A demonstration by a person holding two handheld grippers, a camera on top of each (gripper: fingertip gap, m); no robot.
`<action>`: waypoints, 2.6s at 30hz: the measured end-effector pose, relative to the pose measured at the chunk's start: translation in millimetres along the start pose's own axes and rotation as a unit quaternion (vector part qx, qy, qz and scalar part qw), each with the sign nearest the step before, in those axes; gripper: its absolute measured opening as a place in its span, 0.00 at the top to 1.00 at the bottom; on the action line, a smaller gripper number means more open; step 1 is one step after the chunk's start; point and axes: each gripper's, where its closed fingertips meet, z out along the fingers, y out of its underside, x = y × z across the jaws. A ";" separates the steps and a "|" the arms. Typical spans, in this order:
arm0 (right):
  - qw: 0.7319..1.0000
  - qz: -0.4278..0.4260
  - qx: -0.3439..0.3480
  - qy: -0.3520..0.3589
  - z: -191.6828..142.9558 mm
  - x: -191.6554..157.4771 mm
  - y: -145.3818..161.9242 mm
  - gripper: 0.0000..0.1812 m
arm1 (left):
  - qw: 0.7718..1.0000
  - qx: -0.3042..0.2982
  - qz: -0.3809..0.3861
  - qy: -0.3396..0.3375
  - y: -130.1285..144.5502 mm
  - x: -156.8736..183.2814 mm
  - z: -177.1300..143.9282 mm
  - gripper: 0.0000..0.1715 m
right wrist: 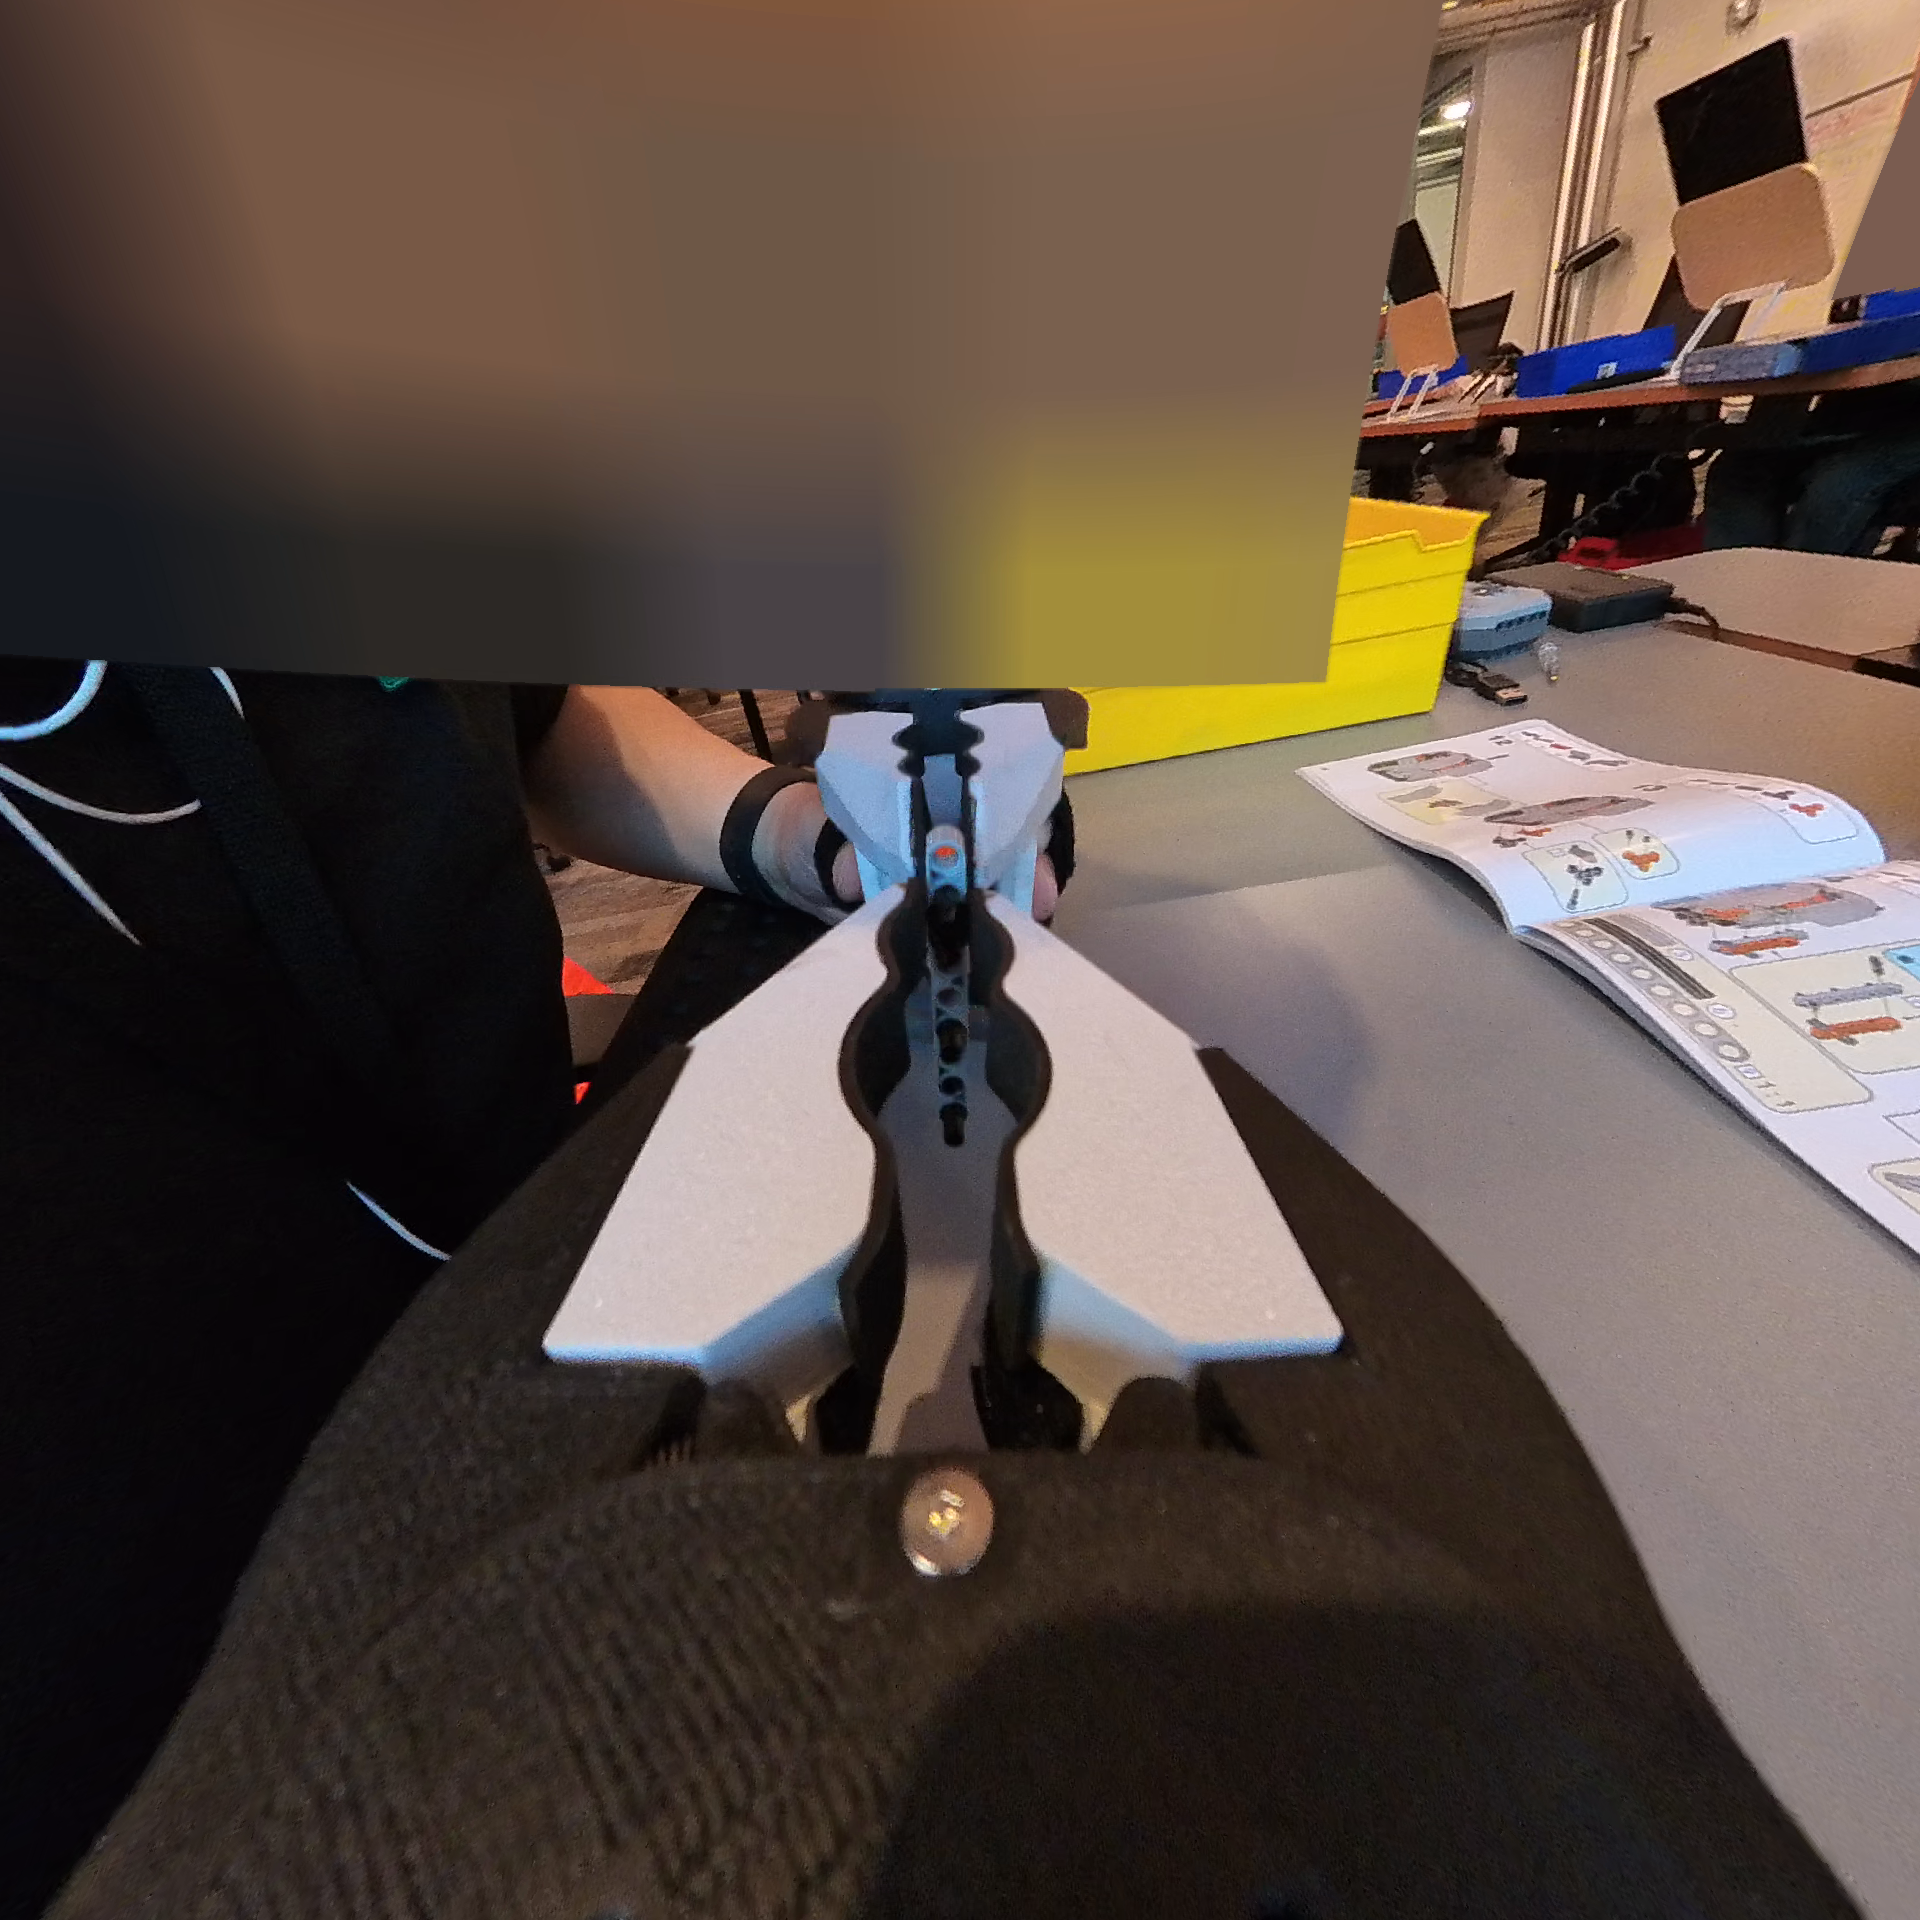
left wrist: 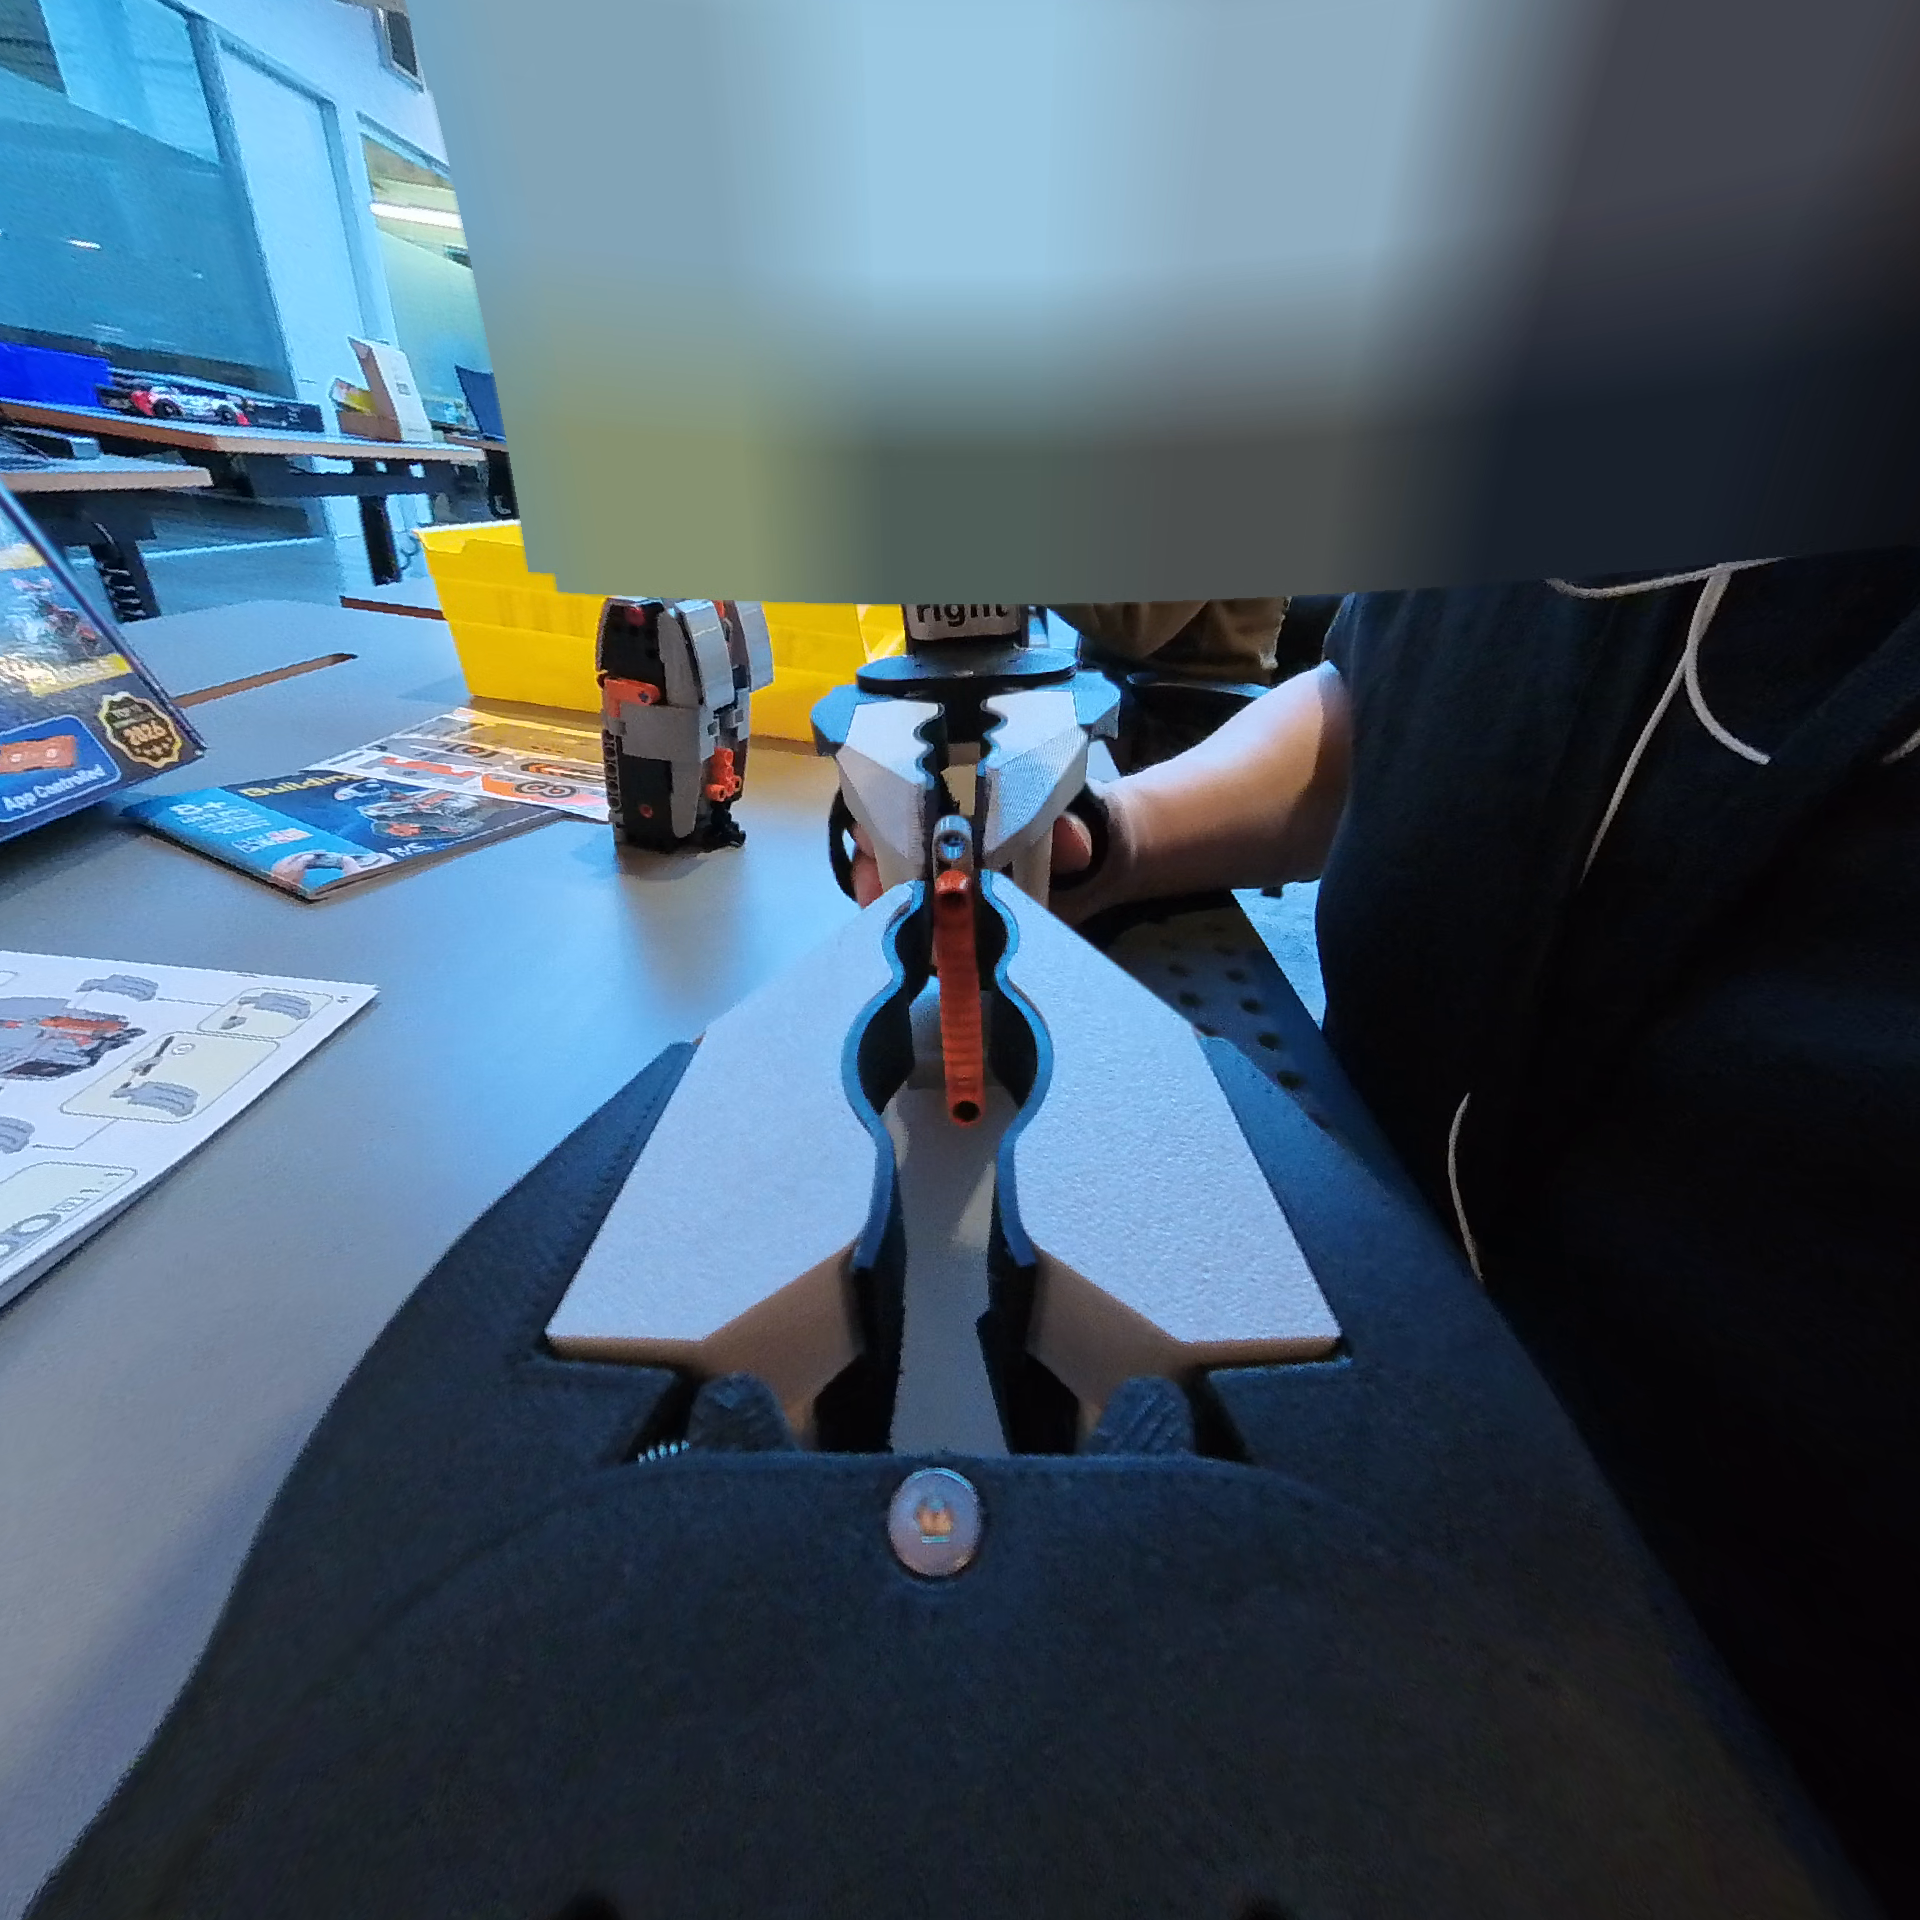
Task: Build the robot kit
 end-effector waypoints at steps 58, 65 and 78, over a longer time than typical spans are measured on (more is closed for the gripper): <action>0.998 -0.001 -0.066 -0.007 1.7 -2.6 22.3 0.97 | 0.998 -0.065 0.014 -0.008 17.6 3.8 -10.1 0.97; 0.998 -0.001 -0.068 -0.008 2.0 -3.0 23.1 0.97 | 0.998 -0.066 0.018 -0.009 17.8 3.9 -10.4 0.97; 0.997 0.013 -0.070 -0.014 1.9 -3.0 24.3 0.97 | 0.996 -0.091 0.014 -0.008 25.0 4.7 -8.8 0.97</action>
